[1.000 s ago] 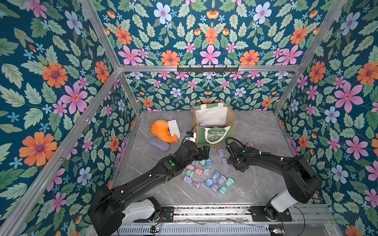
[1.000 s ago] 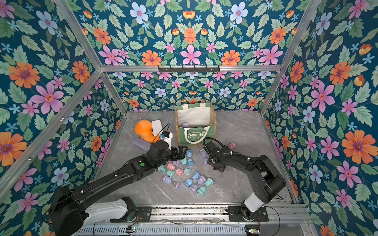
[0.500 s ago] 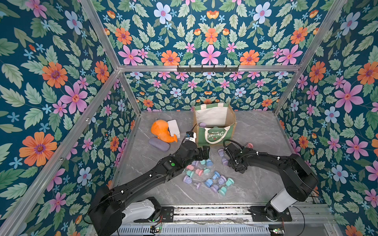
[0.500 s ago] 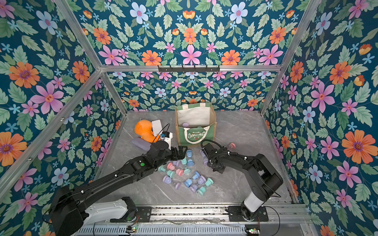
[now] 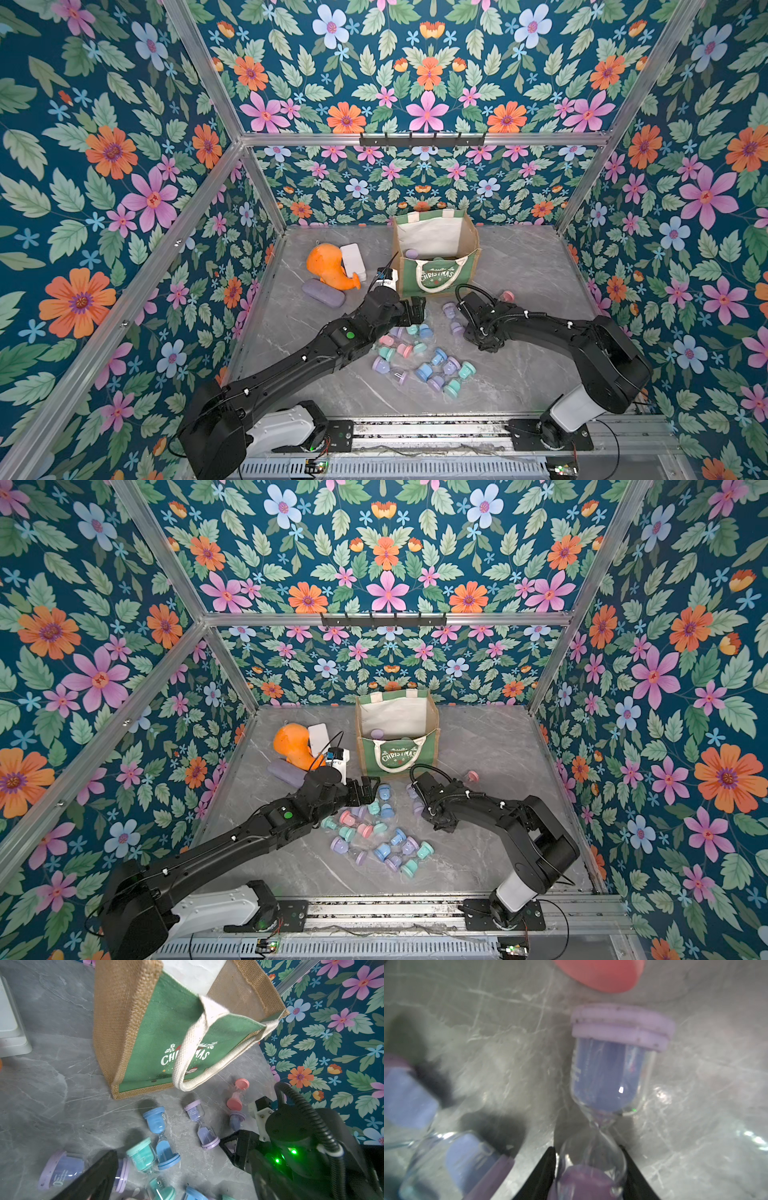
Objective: Put the hourglass into the canvas bag
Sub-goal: Pick up the hourglass from the center of the board.
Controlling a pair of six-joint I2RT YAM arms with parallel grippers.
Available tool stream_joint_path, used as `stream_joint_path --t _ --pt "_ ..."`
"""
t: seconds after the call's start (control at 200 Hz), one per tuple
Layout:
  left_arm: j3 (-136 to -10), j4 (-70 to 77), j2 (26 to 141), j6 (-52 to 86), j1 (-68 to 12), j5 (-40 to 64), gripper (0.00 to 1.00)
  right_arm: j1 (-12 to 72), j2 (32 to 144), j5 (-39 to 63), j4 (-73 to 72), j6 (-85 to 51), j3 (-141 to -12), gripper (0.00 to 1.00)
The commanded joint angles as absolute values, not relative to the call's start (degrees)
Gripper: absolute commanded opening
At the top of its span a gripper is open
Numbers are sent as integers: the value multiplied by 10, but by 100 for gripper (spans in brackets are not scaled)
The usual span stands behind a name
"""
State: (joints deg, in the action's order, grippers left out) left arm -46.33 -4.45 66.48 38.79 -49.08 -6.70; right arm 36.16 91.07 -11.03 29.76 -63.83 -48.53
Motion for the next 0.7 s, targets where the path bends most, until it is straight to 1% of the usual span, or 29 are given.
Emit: stream_joint_path --t 0.0,0.095,0.45,0.57,0.695 --pt "-466 -47 661 383 -490 -74 100 362 898 -105 298 -635 -483 38" --pt "-468 -47 660 383 -490 -75 100 361 876 -107 301 -629 -479 35" --pt "-491 -71 644 366 -490 -96 100 361 748 -140 352 -596 -482 33" --pt "-512 -90 641 354 -490 -113 100 361 693 -153 372 -564 -502 31" --pt "-531 -103 636 340 -486 -133 100 361 663 -174 415 -521 -562 31"
